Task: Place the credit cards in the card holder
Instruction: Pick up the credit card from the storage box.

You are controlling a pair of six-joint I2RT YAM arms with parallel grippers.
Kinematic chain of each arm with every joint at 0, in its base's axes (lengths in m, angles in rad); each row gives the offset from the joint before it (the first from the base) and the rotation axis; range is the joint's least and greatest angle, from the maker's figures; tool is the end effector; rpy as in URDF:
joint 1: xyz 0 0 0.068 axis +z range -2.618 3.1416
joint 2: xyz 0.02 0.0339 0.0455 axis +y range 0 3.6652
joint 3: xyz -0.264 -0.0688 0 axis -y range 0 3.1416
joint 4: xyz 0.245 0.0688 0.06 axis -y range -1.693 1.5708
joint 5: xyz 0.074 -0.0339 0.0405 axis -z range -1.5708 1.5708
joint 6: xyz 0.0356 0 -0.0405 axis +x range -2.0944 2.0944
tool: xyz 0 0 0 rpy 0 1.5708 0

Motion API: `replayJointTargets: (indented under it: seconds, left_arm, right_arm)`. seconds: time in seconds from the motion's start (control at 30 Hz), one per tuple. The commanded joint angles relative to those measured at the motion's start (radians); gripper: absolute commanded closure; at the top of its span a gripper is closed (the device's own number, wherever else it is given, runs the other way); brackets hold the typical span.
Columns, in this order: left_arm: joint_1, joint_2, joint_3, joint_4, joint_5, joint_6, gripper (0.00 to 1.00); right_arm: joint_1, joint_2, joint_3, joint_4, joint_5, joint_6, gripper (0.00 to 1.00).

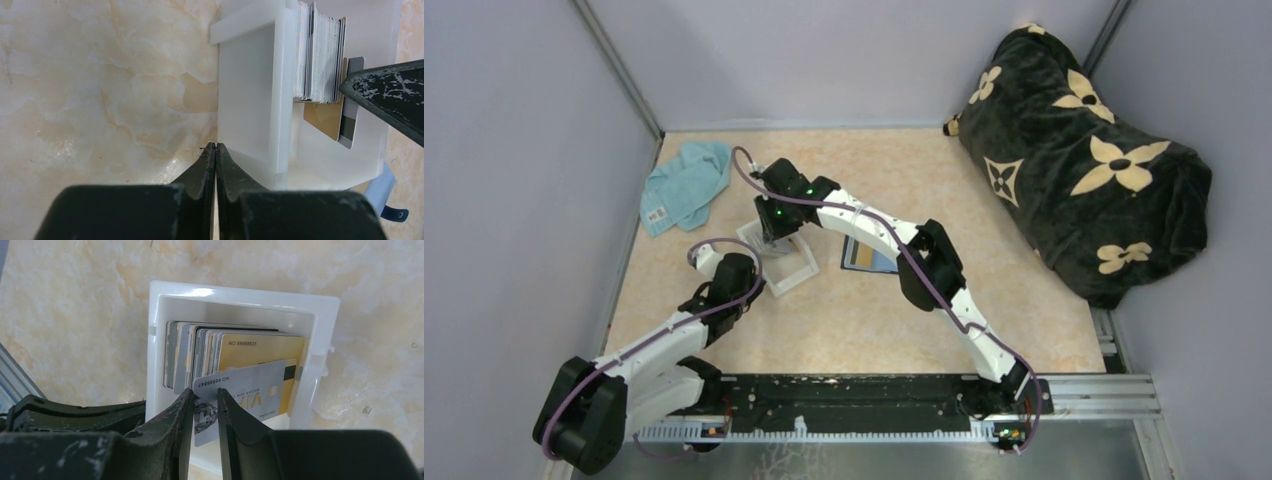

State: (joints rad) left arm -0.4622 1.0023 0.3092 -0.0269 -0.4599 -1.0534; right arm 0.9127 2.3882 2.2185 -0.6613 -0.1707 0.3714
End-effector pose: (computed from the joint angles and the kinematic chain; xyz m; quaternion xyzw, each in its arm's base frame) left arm 0.1720 -0.0680 0.1558 -0.3483 0.8210 -0.1254 0.4346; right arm 0.3241 0.4291 0.2313 -0.2781 0.8869 0.2794 0.2409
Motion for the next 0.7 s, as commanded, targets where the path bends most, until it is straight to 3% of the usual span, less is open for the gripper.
replayJointTargets:
  seconds: [0.0,0.17,0.47,0.67]
  left_arm:
    - [0.008,0.003,-0.005,0.009,0.003,0.004,0.94]
    - [0.007,0.002,-0.005,0.005,0.005,-0.002,0.94]
    - [0.007,-0.014,-0.003,0.002,0.003,0.000,0.94]
    - [0.007,-0.013,0.025,-0.019,0.006,0.024,0.93]
  right_arm:
    - [0.027,-0.105,0.019,0.013,-0.015,0.017,0.76]
    - [0.032,-0.111,0.024,-0.002,-0.002,0.012,0.79]
    - [0.042,-0.145,0.024,-0.079,0.140,-0.037,0.99]
    - [0.049,-0.187,0.016,-0.123,0.306,-0.090,1.00]
